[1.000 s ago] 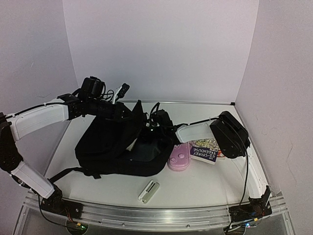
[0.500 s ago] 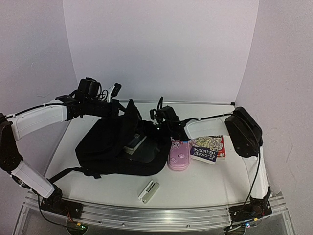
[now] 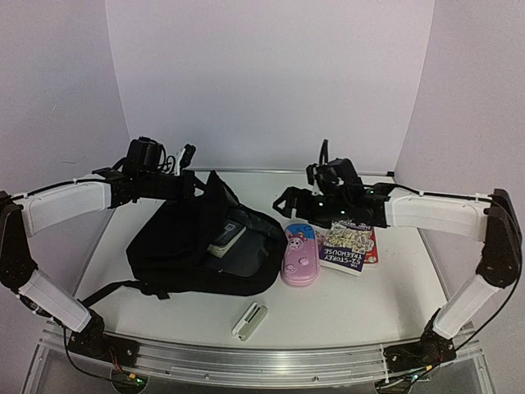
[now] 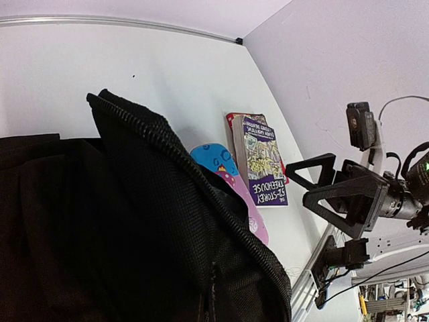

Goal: Pack the student bag
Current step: Place the book in the student bag, then pick up the book from the center of the board.

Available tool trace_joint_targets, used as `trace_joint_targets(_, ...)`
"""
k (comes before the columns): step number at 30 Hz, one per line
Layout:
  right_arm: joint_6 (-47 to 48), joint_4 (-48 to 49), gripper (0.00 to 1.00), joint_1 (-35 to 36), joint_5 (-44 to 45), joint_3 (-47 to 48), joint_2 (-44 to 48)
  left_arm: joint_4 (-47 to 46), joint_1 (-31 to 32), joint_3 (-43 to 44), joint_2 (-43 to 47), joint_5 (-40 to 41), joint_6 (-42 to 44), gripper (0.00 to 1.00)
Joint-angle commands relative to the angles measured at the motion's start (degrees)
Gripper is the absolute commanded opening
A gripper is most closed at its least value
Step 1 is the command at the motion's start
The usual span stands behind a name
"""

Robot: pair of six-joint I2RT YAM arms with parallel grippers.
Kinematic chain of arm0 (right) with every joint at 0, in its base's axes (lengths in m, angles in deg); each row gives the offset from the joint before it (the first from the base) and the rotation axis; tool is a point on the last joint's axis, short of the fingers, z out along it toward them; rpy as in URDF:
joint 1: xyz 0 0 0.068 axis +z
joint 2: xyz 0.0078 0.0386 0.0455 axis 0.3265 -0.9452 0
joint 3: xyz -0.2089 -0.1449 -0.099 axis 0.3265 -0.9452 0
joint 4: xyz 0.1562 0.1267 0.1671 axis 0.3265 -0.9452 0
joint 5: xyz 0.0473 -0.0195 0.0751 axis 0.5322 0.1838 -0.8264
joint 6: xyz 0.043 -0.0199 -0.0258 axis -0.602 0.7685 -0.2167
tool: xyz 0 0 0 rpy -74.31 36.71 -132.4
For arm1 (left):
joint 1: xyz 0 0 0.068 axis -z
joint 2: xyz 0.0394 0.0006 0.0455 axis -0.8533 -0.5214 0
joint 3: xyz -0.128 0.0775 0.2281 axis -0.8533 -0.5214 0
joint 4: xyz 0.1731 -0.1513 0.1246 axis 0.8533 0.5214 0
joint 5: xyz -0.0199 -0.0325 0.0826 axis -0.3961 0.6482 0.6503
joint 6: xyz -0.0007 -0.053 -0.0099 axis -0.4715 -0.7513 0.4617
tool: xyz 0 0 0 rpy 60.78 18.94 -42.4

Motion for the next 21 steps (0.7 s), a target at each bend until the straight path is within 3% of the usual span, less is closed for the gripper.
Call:
trace_joint_targets(1, -1.5, -9.5, 0.97, -5.0, 1.9, -8.6, 7.9, -4.5, -1.0, -0.6, 2.3, 0.3, 0.0, 0.00)
trace_joint_targets(10, -6.8, -11.0, 0.98, -14.3, -4.4, -25.9, 22.5, -4.5, -2.3, -2.8, 3.0, -0.9, -0.2, 0.00)
trace_joint_targets(21, -12.3, -11.0, 0.96, -20.0, -6.0, -37.8, 32.5, -6.6, -3.0, -4.4, 3.0, -1.5, -1.5, 0.00)
